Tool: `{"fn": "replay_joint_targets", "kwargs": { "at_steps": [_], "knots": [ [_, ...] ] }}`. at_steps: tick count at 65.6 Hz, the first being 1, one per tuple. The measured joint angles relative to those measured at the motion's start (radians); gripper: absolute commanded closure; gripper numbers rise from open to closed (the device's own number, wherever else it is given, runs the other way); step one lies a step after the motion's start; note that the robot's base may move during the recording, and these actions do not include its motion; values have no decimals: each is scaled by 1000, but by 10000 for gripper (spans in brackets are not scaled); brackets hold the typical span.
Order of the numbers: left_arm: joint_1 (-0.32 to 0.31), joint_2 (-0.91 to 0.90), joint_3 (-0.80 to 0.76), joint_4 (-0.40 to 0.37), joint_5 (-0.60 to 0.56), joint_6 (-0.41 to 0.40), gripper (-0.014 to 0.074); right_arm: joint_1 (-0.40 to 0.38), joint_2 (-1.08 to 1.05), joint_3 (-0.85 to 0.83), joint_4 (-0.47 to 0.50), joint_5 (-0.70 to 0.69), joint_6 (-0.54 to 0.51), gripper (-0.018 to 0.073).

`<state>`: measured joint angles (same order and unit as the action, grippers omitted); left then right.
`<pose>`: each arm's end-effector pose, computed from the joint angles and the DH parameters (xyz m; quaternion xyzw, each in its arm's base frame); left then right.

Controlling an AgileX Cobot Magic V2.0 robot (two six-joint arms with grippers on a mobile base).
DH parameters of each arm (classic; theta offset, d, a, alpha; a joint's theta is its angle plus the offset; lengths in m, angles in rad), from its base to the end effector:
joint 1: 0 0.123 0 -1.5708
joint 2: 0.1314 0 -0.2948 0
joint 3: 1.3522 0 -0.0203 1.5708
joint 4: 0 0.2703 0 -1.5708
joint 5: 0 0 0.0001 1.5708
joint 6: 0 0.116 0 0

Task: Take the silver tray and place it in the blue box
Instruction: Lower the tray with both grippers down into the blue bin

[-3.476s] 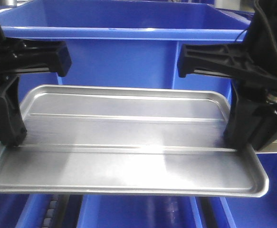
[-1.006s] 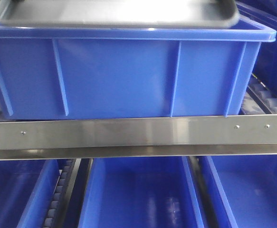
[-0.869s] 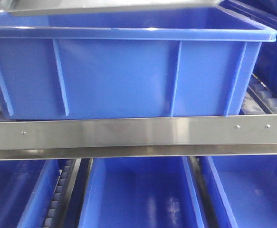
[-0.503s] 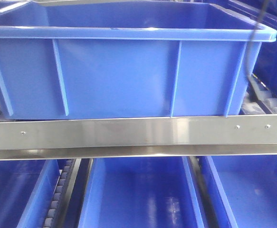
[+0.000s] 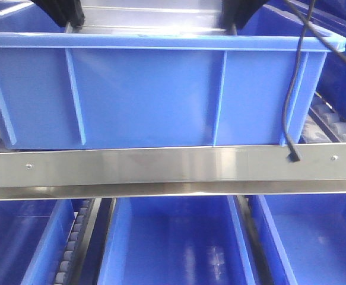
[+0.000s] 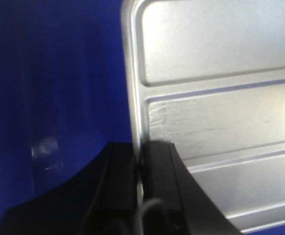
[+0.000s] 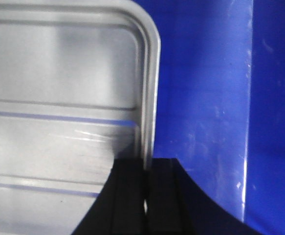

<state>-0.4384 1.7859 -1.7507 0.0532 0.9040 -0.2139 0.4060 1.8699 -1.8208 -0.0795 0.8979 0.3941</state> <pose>0.4052 -0.1846 0.3474 0.1128 0.9290 -0.0886 0.3412 0.4328 0.1782 0.3338 -0.0180 0.9366 0.1007 0.3350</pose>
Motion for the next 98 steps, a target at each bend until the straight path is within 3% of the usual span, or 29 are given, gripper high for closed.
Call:
{"fn": "replay_joint_targets", "kwargs": {
  "at_steps": [50,98],
  "knots": [
    [4,63,0,67,-44,0,602,0,11,0,9,-29,-4,503],
    [14,63,-1,55,-48,-59,587,-16,11,0,39,-58,-12,503]
  ]
}}
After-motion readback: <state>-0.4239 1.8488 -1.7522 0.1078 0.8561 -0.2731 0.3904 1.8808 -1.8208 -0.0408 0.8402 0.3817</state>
